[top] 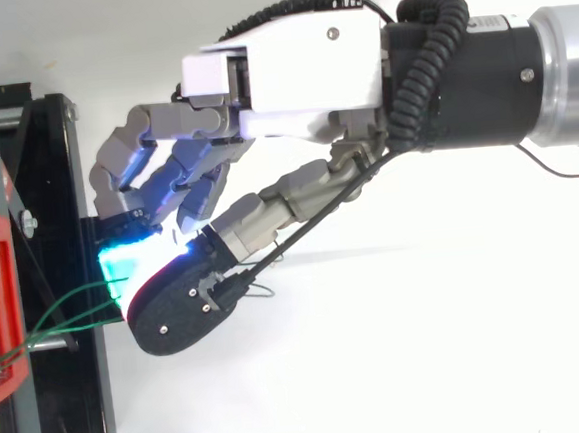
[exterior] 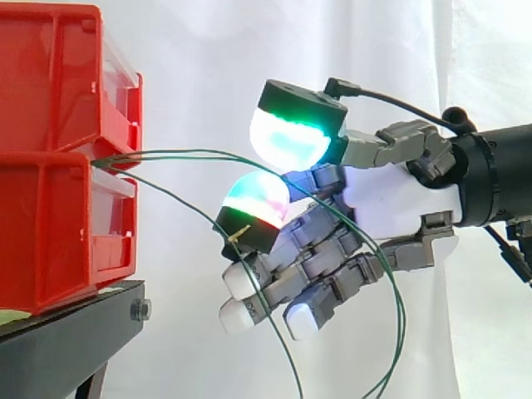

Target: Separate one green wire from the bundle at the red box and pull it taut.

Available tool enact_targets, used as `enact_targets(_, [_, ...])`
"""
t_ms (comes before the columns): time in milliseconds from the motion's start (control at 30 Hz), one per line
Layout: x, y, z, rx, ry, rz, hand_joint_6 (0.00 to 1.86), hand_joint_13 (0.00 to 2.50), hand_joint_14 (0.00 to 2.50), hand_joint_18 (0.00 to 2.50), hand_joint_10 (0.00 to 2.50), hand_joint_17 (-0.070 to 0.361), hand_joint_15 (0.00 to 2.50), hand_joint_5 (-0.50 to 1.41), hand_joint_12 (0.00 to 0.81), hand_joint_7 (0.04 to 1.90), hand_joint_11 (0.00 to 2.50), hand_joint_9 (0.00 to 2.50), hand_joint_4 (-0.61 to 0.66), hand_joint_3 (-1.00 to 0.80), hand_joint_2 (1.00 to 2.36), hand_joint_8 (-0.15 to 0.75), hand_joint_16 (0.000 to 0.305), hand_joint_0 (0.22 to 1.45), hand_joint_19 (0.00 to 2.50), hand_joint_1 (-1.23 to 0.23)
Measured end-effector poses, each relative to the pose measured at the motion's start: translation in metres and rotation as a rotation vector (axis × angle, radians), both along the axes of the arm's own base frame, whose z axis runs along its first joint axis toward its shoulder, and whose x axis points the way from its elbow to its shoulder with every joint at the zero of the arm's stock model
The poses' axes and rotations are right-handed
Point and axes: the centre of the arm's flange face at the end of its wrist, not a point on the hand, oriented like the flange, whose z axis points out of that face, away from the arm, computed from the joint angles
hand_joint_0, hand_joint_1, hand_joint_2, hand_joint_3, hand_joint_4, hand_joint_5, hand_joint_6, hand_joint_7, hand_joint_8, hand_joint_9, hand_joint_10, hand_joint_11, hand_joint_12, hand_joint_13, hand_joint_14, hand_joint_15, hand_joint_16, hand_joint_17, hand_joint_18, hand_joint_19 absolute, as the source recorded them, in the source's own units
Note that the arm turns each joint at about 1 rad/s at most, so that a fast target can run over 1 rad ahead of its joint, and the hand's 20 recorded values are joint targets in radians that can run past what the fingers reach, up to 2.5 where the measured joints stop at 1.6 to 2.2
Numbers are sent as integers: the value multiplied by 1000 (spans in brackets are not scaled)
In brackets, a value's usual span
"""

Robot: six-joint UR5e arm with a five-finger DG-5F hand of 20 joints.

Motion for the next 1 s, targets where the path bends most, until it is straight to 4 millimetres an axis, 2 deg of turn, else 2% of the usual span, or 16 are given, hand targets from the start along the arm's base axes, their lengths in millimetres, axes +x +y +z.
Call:
enact_targets(200, [-1, -1, -2, 0, 5, 1, 882, 688, 6, 809, 9, 106, 181, -206, 302, 969, 417, 740, 196, -294, 1014, 309, 47, 607, 332, -702])
enact_targets(400, [-1, -5, 1, 1, -1, -2, 889, 682, 6, 807, 9, 106, 173, -210, 299, 948, 411, 725, 218, -402, 1008, 307, 47, 635, 318, -795])
enact_targets(433, [0, -6, 2, 1, -3, -3, 889, 683, 6, 808, 9, 105, 176, -209, 300, 941, 418, 726, 220, -496, 1000, 305, 47, 600, 324, -779])
enact_targets(467, [0, -7, 3, 2, -6, -4, 889, 684, 6, 810, 9, 106, 176, -209, 301, 942, 418, 727, 221, -500, 1000, 306, 47, 589, 327, -767])
enact_targets(533, [1, -9, 7, 3, -14, -6, 887, 693, 6, 821, 9, 109, 180, -203, 306, 932, 410, 748, 222, -500, 1000, 316, 49, 541, 332, -616])
enact_targets(667, [2, -14, 16, 4, -21, -13, 881, 695, 6, 812, 9, 106, 179, -200, 302, 946, 407, 762, 210, -476, 1002, 312, 47, 572, 347, -528])
enact_targets(867, [2, -18, 20, 4, -17, -16, 885, 694, 6, 808, 9, 106, 189, -201, 303, 988, 415, 752, 211, -323, 1012, 313, 47, 589, 349, -651])
enact_targets(1000, [1, -19, 20, 4, -16, -17, 890, 693, 7, 807, 9, 106, 189, -205, 301, 971, 409, 743, 218, -324, 1012, 314, 47, 596, 349, -686])
